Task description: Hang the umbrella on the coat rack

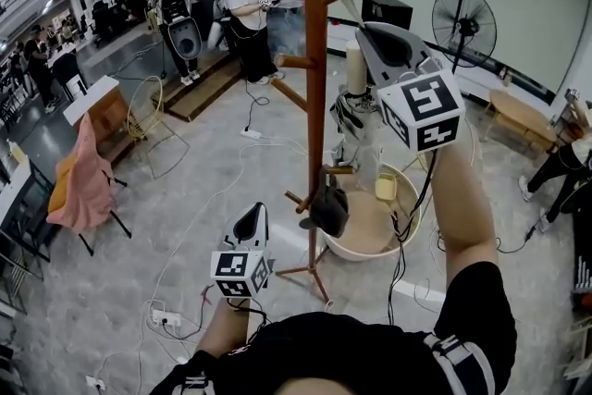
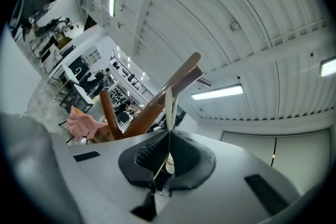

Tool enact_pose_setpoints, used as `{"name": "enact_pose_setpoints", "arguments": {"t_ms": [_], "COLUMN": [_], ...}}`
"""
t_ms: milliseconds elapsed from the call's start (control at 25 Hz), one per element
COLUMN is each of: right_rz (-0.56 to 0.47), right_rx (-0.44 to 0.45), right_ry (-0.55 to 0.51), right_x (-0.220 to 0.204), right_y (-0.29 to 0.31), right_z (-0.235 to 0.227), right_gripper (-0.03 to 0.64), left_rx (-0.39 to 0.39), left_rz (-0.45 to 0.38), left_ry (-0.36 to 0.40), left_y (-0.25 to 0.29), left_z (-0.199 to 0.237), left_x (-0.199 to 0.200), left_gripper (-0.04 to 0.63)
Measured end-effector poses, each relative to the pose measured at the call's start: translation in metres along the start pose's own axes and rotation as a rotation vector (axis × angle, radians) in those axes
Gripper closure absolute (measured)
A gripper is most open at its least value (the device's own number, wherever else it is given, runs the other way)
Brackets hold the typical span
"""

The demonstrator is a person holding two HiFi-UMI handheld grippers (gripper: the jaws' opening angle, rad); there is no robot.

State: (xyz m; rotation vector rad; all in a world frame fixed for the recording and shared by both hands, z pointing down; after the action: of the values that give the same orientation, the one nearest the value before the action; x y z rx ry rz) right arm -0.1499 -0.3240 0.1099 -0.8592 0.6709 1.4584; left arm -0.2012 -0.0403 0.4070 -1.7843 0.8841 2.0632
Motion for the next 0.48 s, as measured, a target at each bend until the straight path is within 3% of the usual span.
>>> {"name": "enact_pose_setpoints", "arguments": {"t_ms": [160, 280, 480], "right_rz": [-0.017, -0.067, -0.21], "right_rx": [0.112, 0.214, 0.23], "right_ry": [0.03, 0.123, 0.345], "right_x": [-0.006, -0.007, -0.034], "right_y": [0.004, 0.0, -0.027], "right_z": [0.013, 0.009, -0.009], "right_gripper": [0.572, 0.533, 0.555], "left_rx": [-0.02, -0.041, -0.054], "left_rz": [-0.008, -0.003, -0.013], "left_ry": [0.002, 0.005, 0.007], "left_y": [0.011, 0.018, 0.032], "left_z": [0.004, -0.001, -0.008], "left_x": [-0.001, 0.002, -0.001], "left_gripper": [0.577, 0.577, 0.577]}}
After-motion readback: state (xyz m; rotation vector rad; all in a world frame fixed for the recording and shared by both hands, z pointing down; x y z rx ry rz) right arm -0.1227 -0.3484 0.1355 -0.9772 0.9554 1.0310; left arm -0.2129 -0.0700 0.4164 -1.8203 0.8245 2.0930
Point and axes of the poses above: the fingertips, and each gripper's own axes: y forward along the fingers, z to its left, x out of its top, the point moved 10 cm from there along -y, backward along the fingers, and after that the axes turned 13 degrees about z, right-handed, at the moved point
